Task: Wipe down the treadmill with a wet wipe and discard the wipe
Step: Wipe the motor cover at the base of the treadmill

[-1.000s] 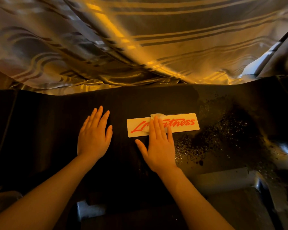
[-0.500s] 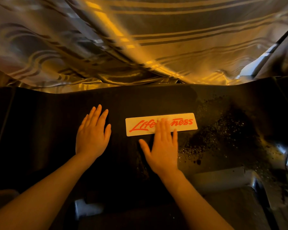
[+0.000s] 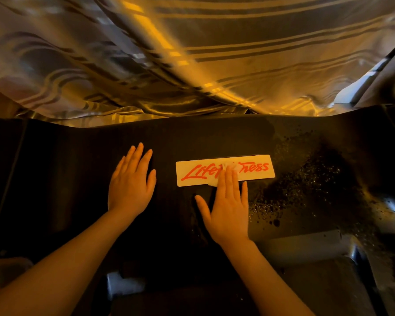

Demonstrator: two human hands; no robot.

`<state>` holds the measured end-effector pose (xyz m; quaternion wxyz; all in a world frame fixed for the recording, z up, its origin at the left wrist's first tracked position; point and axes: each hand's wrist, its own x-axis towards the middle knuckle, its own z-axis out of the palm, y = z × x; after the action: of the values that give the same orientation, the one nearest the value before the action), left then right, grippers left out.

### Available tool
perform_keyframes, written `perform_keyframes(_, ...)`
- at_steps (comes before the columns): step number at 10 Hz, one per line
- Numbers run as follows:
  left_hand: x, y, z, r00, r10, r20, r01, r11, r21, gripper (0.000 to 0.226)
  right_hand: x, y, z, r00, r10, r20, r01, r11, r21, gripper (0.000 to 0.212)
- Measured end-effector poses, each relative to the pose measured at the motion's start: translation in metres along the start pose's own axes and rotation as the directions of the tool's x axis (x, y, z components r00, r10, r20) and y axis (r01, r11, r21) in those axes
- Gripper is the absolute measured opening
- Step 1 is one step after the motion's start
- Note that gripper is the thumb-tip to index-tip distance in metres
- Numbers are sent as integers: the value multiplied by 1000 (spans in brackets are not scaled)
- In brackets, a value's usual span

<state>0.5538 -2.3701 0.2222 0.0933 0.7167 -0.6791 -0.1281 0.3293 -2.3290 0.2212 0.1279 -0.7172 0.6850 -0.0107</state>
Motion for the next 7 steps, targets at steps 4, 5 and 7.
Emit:
perform_keyframes(4, 1, -1, 2, 1000, -7, -2, 7, 1000, 22, 54, 0, -4, 4, 996, -87, 15, 87, 995, -52, 91)
perform_keyframes(5, 1, -1, 2, 1000, -7, 0, 7, 1000, 25, 54, 3, 37, -7, 998, 53, -34, -55, 996, -65, 92)
perform_keyframes(7, 1, -2, 3, 1000, 0, -11, 1, 1000, 28, 54, 13, 50, -18, 986, 164, -20, -164, 986, -14, 102)
